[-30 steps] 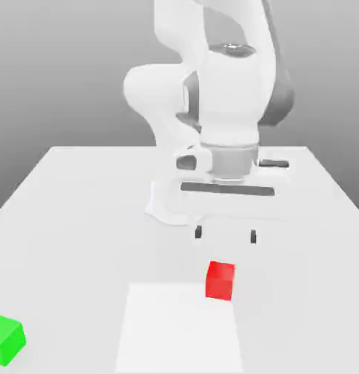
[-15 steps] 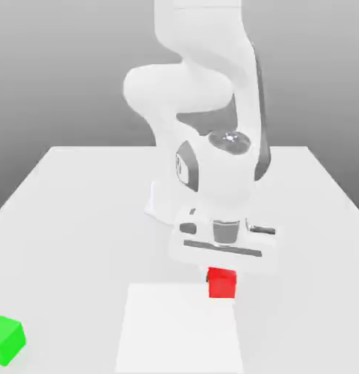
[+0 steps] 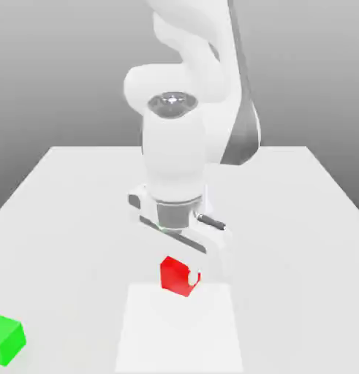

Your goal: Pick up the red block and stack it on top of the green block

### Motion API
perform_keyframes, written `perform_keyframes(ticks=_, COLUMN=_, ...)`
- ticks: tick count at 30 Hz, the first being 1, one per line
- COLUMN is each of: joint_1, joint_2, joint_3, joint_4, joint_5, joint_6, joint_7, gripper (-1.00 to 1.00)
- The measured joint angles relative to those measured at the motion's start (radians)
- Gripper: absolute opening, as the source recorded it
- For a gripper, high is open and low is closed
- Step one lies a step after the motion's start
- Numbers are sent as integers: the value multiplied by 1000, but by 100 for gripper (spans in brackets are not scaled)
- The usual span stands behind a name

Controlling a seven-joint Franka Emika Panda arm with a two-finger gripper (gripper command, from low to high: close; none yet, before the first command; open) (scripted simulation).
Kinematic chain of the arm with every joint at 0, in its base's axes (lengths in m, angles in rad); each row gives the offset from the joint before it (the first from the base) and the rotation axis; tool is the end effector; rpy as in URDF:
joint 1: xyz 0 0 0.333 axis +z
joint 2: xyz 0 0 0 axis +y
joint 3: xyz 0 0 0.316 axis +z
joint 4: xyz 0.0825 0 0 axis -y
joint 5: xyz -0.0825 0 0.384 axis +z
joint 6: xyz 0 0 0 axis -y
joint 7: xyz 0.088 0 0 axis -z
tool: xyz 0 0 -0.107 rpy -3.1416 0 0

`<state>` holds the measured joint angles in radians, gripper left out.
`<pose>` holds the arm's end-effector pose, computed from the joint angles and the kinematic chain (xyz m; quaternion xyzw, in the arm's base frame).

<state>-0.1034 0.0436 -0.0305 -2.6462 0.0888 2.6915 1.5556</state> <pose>0.4219 -0.0599 0.2288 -0.6334 0.7736 0.0115 0.0147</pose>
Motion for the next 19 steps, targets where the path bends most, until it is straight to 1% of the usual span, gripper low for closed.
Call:
perform_keyframes(ticks=4, joint_1=-87, joint_2=81, joint_3=-78, joint_4=145, joint_5=8, joint_6=-66, joint_7=156, gripper=-100)
perform_keyframes(ticks=9, joint_1=-178, joint_2=186, joint_3=-205, joint_4=325, joint_5=24, joint_6=-148, joint_7=344, gripper=-100)
perform_keyframes(ticks=11, joint_1=-203, joint_2=246, joint_3=-223, joint_4=363, joint_5=49, joint_6=-130, joint_7=367, gripper=-100)
perform_keyframes(ticks=13, joint_1=-223, joint_2=316, joint_3=-209, joint_4=376, joint_5=81, joint_6=-75, joint_7=355, gripper=-100)
perform_keyframes(ticks=14, joint_1=-231, joint_2=347, joint_3=-200, joint_4=380, joint_5=95, joint_6=-49, joint_7=346, gripper=100)
perform_keyframes(ticks=19, joint_1=-231, joint_2=347, joint_3=-200, joint_4=380, joint_5=95, joint_6=-49, joint_7=346, gripper=100)
